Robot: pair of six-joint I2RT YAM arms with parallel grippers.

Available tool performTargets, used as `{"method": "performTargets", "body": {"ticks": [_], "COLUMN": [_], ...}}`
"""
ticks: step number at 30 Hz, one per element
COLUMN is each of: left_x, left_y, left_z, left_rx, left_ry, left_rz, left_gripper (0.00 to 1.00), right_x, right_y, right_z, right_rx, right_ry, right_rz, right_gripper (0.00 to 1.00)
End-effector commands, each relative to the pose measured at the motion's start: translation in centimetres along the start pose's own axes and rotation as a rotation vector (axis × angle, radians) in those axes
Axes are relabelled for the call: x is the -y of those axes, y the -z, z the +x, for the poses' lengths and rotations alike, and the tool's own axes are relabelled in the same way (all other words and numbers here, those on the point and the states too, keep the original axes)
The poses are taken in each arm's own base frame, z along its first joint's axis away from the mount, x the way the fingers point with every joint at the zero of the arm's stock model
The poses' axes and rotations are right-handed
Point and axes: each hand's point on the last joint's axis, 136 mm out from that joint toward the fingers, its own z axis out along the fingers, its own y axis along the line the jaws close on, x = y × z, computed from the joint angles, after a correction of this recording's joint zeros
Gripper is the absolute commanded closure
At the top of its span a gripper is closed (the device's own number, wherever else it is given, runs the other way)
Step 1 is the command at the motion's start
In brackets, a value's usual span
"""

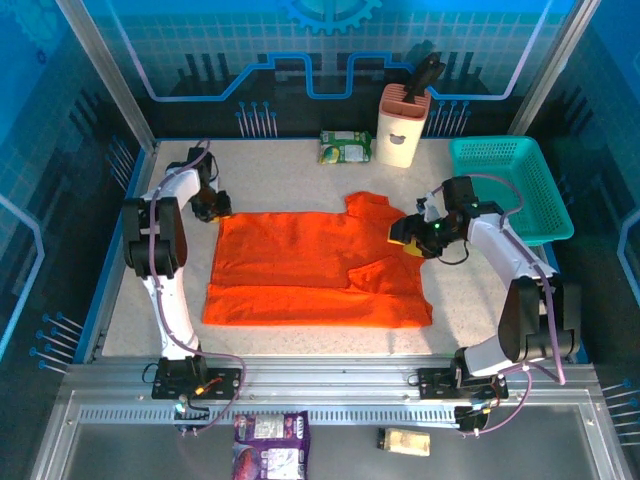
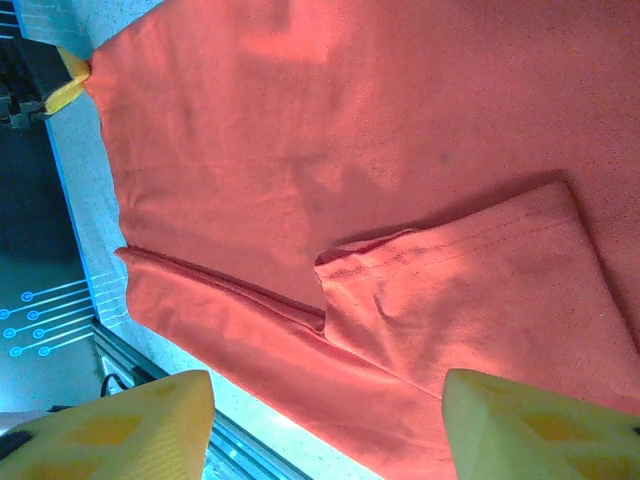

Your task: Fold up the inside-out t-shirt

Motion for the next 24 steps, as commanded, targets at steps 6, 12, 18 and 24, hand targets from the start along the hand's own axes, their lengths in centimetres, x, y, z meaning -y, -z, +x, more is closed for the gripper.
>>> {"method": "performTargets", "body": {"ticks": [6,12,18,24], "left_x": [-0.6,-0.1,0.4,0.3], "left_y": [0.3,0.0,0.4,0.2], "left_z": [-0.6,-0.8,-1.0,-0.6], "left_rx": [0.005,0.003,0.012,0.006], "left_ry": [-0.030,-0.023,-0.016,-0.006], "left_rz": [-0.023,0.003,0.027,0.031], "left_gripper": [0.79,0.91,0.96,0.97], "right_x": [0.2,1.7,2.7,2.3], "right_y": [0.4,-0.1,-1.6,-5.0], "right_z": [-0.6,-3.9,-9.3,-14.6], "right_rx": [0.011,0.035,0.058,0.043], "right_ry": [0.036,0.126,0.227,0.312], "right_rz": [0.052,0.180,0.277,0.280], "right_gripper": [0.36,0.36,0.45,0.62]}}
